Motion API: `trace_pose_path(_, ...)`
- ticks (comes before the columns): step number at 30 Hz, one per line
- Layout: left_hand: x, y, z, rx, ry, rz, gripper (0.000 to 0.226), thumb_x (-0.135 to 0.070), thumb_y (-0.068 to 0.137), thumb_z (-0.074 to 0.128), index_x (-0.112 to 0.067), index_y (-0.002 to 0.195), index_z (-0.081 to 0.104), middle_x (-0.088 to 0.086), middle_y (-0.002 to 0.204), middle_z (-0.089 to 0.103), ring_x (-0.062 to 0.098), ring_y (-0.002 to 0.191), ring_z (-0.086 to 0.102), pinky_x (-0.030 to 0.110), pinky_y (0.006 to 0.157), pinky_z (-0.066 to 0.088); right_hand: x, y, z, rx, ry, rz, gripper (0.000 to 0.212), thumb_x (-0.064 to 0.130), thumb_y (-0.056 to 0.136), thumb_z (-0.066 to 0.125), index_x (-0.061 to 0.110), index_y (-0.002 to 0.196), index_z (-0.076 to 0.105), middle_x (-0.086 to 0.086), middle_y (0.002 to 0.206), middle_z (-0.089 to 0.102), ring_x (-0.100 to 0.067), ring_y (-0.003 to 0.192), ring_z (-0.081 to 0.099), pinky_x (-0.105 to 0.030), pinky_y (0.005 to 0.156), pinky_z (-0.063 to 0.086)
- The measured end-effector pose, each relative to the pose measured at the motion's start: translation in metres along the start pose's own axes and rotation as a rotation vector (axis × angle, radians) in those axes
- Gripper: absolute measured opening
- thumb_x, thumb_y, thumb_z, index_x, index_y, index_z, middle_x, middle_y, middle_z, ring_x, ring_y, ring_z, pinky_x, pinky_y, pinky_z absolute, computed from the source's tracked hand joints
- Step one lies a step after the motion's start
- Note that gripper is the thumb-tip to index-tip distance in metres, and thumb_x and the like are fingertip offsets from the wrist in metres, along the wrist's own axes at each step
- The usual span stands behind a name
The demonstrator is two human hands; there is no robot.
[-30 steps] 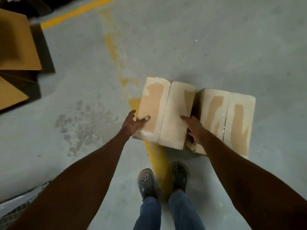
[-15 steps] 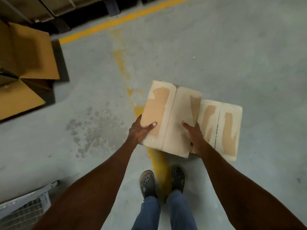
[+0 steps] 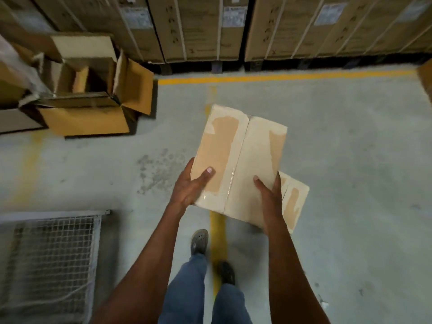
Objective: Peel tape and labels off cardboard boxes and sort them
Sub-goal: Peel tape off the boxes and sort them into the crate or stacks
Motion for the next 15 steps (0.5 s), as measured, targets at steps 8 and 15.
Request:
trace_pose_path(8,-0.034,-0.145,-0.068,-0.292,-0.189,0.054,0.044,-0.061,0.092,0.066,-0.048,0.133,0.059,-0.026,0.119,0.068,-0.001,0.111,0.062,0.029,0.094,0.050,0.052,-0.097,0.005,0.356,0.076,-0.150,0.080,0.051,0.079,0.079,0.047,0.150,0.042,0.018,0.142,0.061,-0.013,0.131,0.059,-0.048,0.115,0.045)
trace_pose_path(15,-0.020,-0.268,-0.105,-0.498,-0.402,0.039,0.051,-0.073,0.085,0.064,-0.055,0.132,0.056,-0.020,0.126,0.067,0.008,0.113,0.063,0.043,0.080,0.060,0.104,-0.173,0.038,0.660,-0.005,-0.320,0.050,0.034,0.096,0.070,0.042,0.142,0.052,0.017,0.126,0.070,-0.009,0.114,0.069,-0.042,0.104,0.054)
Point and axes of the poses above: each hand's wrist, its own y-axis towards the middle knuckle, its own z-axis out of the palm, x = y × z, the point moved 2 cm from there along y, towards the middle knuckle
